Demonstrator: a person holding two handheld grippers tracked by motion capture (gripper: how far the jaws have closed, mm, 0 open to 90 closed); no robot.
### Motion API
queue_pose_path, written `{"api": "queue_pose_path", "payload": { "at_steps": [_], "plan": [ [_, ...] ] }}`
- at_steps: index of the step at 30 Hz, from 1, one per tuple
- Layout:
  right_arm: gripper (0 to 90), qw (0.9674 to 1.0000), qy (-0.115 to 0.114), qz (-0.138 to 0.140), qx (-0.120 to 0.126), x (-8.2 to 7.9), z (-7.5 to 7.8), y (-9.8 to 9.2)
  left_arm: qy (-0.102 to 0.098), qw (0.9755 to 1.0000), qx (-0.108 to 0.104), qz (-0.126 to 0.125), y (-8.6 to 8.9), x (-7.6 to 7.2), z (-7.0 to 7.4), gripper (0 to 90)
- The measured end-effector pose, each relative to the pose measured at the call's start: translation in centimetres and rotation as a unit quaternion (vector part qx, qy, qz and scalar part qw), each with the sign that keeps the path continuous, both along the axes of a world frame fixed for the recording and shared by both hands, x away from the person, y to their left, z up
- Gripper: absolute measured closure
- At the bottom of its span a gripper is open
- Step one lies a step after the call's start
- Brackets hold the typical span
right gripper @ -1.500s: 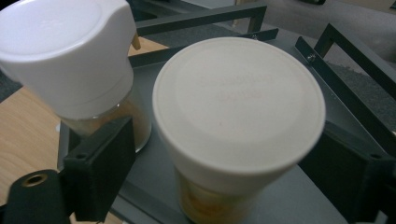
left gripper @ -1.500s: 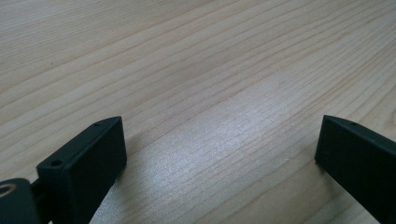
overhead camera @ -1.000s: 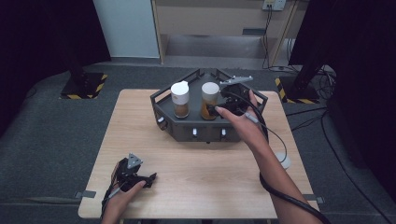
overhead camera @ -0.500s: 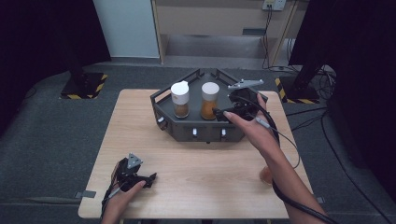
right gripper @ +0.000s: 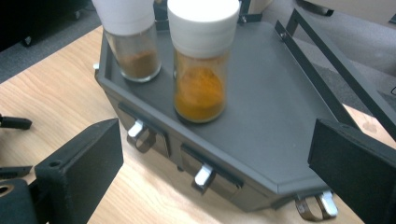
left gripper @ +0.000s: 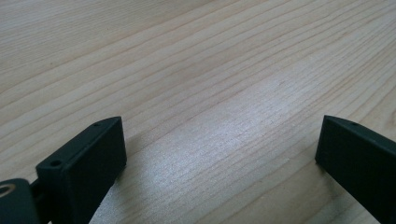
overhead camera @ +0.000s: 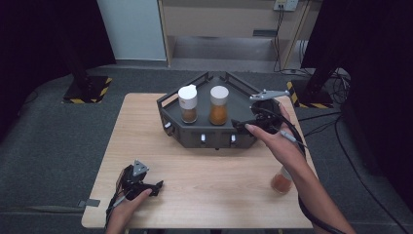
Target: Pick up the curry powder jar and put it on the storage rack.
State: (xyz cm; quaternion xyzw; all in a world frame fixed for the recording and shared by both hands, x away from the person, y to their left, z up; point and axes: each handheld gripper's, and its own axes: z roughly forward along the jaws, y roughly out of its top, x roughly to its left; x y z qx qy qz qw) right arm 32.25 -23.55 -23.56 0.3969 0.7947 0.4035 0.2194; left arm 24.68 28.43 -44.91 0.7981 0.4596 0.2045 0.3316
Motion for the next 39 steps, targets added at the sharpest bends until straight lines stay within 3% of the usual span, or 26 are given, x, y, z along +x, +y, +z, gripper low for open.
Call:
{"api": "queue_pose_path", "payload": {
  "at_steps": [15,30,39],
  "plan": [
    [3.4,0.9999,0.011,-0.008,0.001,-2.2,-0.7,-3.3,0.0,1.0,0.001,0.0,0.0,0.0,0.0,0.2],
    [3.4,0.9998,0.005,-0.006,-0.018,-4.6,-1.8,-4.7,-0.001,1.0,0.0,0.002,0.0,0.0,0.0,0.2],
    [3.1,0.9996,0.006,-0.025,-0.013,-5.6,-2.5,-6.3,-0.001,1.0,0.0,0.002,-0.1,0.0,0.0,0.2]
  ]
}}
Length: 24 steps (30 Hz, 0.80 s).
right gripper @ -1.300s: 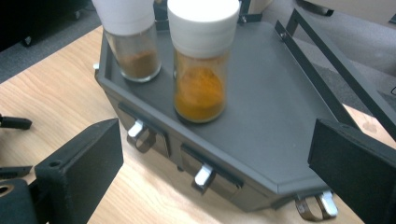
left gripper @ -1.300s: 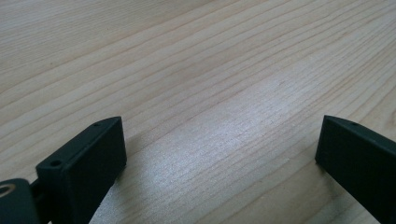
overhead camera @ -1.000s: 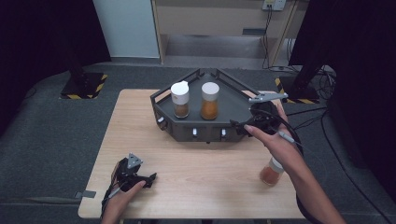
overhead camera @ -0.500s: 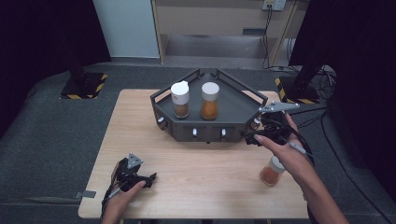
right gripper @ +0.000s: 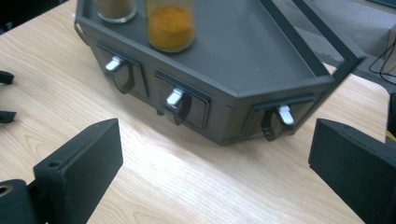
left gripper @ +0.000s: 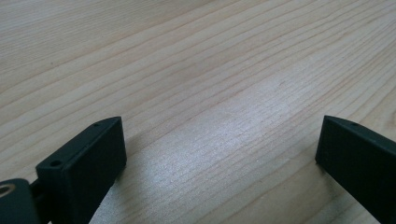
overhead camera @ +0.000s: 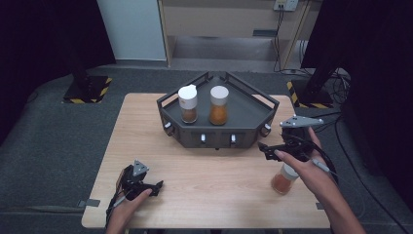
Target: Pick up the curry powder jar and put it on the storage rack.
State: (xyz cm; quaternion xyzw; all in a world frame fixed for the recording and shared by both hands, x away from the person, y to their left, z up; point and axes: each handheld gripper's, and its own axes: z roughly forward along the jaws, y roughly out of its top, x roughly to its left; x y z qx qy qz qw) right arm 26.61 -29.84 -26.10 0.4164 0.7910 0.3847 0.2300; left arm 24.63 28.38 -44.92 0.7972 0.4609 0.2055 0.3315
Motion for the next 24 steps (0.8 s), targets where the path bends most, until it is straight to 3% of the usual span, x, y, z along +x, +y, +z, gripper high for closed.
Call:
{"api": "queue_pose_path", "payload": {
  "at_steps": [24],
  "plan": [
    [3.2,0.9994,0.003,-0.034,0.011,-2.4,-2.4,-3.7,0.0,1.0,0.0,0.0,0.0,0.0,0.0,0.2]
  ]
}}
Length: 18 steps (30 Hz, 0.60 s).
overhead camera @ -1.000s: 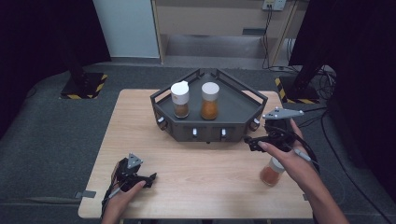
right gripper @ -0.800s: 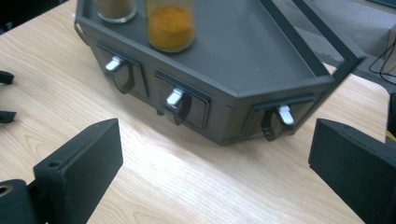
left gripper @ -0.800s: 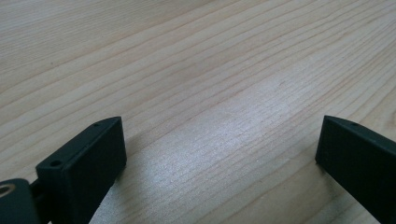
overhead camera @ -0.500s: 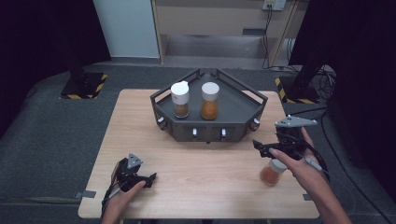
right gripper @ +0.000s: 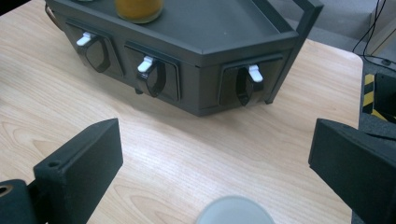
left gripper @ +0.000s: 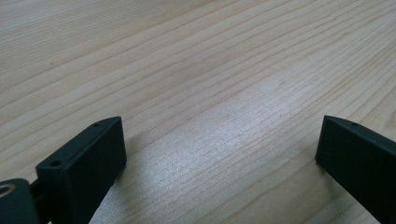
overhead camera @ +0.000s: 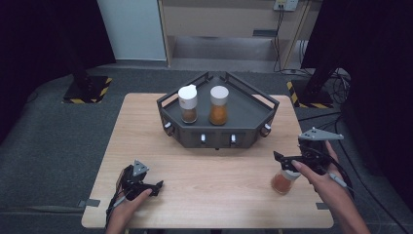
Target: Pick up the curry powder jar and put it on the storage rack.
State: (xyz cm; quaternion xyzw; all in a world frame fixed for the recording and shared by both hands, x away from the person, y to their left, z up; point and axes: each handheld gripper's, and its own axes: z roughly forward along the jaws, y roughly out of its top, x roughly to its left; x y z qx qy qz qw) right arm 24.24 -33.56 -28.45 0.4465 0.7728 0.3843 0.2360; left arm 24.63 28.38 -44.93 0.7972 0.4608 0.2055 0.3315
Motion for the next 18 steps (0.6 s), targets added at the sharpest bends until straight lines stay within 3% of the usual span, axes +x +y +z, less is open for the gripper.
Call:
{"api": "queue_pose_path", "payload": {
  "at_steps": [18],
  "plan": [
    [3.1,0.9999,0.004,-0.016,-0.003,-1.3,-1.8,-1.6,0.0,1.0,0.0,0.0,0.0,0.0,0.0,0.2]
  ]
}}
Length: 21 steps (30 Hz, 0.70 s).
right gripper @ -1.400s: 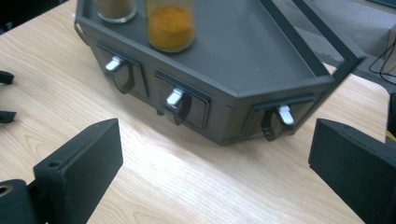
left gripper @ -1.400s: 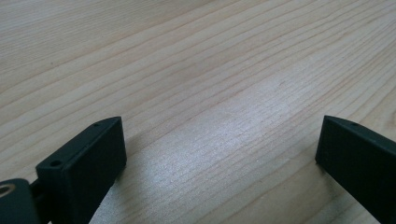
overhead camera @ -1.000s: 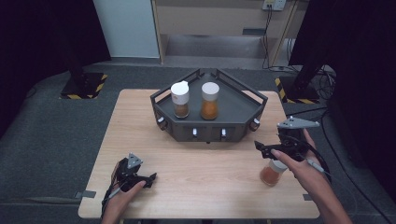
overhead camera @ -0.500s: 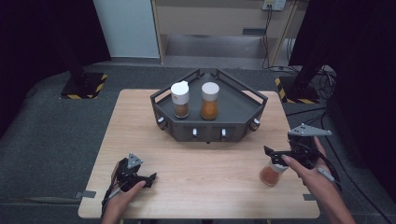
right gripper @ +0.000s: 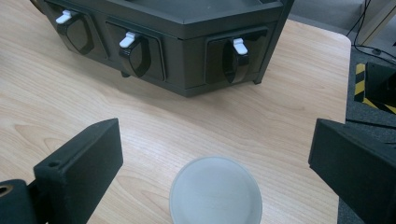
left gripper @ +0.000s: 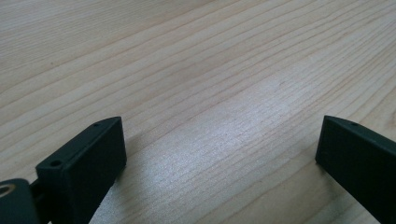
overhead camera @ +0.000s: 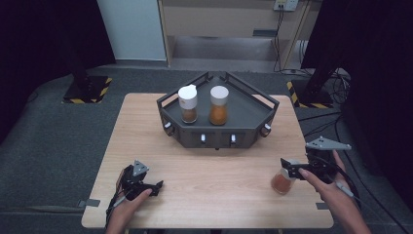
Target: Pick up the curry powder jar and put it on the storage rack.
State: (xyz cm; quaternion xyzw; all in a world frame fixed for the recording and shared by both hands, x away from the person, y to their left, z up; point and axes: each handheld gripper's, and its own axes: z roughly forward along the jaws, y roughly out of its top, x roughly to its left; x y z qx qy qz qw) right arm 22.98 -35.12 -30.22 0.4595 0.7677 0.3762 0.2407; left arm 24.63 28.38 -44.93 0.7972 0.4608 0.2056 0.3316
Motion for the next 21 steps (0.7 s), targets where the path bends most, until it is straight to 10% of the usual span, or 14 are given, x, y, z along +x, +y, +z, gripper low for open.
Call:
{"api": "queue_pose_path", "payload": {
  "at_steps": [21],
  "plan": [
    [3.2,0.9999,0.008,-0.014,0.002,-1.4,-2.2,-1.2,0.0,1.0,0.0,0.001,0.0,0.0,0.0,0.2]
  ]
}}
